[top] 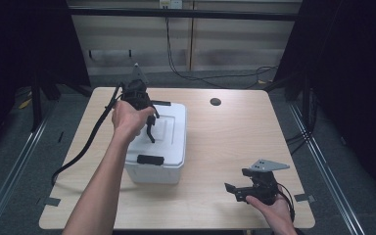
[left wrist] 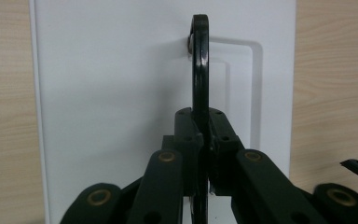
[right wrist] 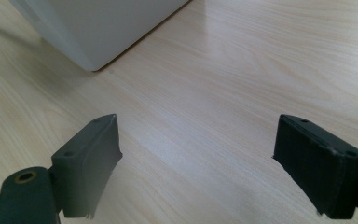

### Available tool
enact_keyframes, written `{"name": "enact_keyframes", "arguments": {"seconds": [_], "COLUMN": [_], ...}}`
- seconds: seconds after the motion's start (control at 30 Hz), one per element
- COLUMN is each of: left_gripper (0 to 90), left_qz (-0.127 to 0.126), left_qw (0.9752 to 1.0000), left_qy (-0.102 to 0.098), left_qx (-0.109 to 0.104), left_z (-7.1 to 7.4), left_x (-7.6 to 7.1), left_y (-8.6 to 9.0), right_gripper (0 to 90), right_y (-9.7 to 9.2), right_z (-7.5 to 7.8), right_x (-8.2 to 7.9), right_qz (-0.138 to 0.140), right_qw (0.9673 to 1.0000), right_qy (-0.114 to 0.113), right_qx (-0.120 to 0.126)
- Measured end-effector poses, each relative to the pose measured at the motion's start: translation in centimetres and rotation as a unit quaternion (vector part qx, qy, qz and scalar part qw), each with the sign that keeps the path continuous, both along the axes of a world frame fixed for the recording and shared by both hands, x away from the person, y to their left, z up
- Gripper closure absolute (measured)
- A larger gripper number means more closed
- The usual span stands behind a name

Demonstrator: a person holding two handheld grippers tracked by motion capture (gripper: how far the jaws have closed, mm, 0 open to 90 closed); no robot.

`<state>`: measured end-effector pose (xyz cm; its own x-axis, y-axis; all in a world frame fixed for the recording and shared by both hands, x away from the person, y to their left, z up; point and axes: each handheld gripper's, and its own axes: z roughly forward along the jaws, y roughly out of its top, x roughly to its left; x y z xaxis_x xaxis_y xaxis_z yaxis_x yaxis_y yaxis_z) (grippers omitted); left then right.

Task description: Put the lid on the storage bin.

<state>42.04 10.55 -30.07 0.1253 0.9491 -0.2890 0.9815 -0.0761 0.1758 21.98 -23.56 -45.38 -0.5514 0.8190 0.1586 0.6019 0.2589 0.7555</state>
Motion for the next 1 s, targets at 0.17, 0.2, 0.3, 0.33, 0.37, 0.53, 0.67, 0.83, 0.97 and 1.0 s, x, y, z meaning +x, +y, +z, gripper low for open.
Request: {"name": "enact_keyframes", "arguments": {"seconds": [0.17,0.2,0.3,0.33,0.37,0.53,0.67,0.83,0.97,1.0], "left_gripper": [84.6,84.6,84.6,84.6,84.6,84.5,84.5,84.4,84.0,83.2], "left_qz": [0.005,0.006,0.006,0.006,0.003,-0.002,0.007,0.016,0.031,0.029], "left_qw": [1.0000,1.0000,0.9999,1.0000,1.0000,1.0000,1.0000,0.9999,0.9994,0.9995], "left_qy": [-0.003,-0.001,0.000,0.001,0.003,0.004,0.002,0.004,0.003,0.003], "left_qx": [0.001,0.002,0.009,0.007,0.005,0.007,0.006,-0.001,-0.013,-0.007], "left_z": [-0.1,-0.1,-0.3,-0.4,-0.4,-0.5,-0.5,-0.7,-1.0,-1.1], "left_x": [0.0,0.0,0.1,0.1,0.1,0.1,0.1,0.1,0.1,0.1], "left_y": [-0.1,-0.2,-0.2,-0.2,-0.2,-0.2,-0.2,0.0,0.5,0.6], "right_gripper": [13.7,13.6,13.7,13.7,13.7,13.7,13.7,13.7,13.7,13.7], "right_y": [0.0,0.0,0.0,0.0,0.0,0.0,0.0,0.0,0.0,0.0], "right_z": [0.0,0.0,0.0,0.0,0.0,0.0,0.0,0.0,0.0,0.0], "right_x": [0.0,0.0,0.0,0.0,0.0,0.0,0.0,0.0,0.0,0.0], "right_qz": [0.000,0.000,0.000,0.000,-0.001,0.000,0.000,0.000,0.000,0.000], "right_qw": [1.0000,1.0000,1.0000,1.0000,1.0000,1.0000,1.0000,1.0000,1.0000,1.0000], "right_qy": [0.001,0.001,0.000,0.000,0.000,0.000,0.001,0.001,0.001,0.001], "right_qx": [0.000,0.000,0.000,0.000,0.000,0.000,0.000,-0.001,-0.001,-0.001]}}
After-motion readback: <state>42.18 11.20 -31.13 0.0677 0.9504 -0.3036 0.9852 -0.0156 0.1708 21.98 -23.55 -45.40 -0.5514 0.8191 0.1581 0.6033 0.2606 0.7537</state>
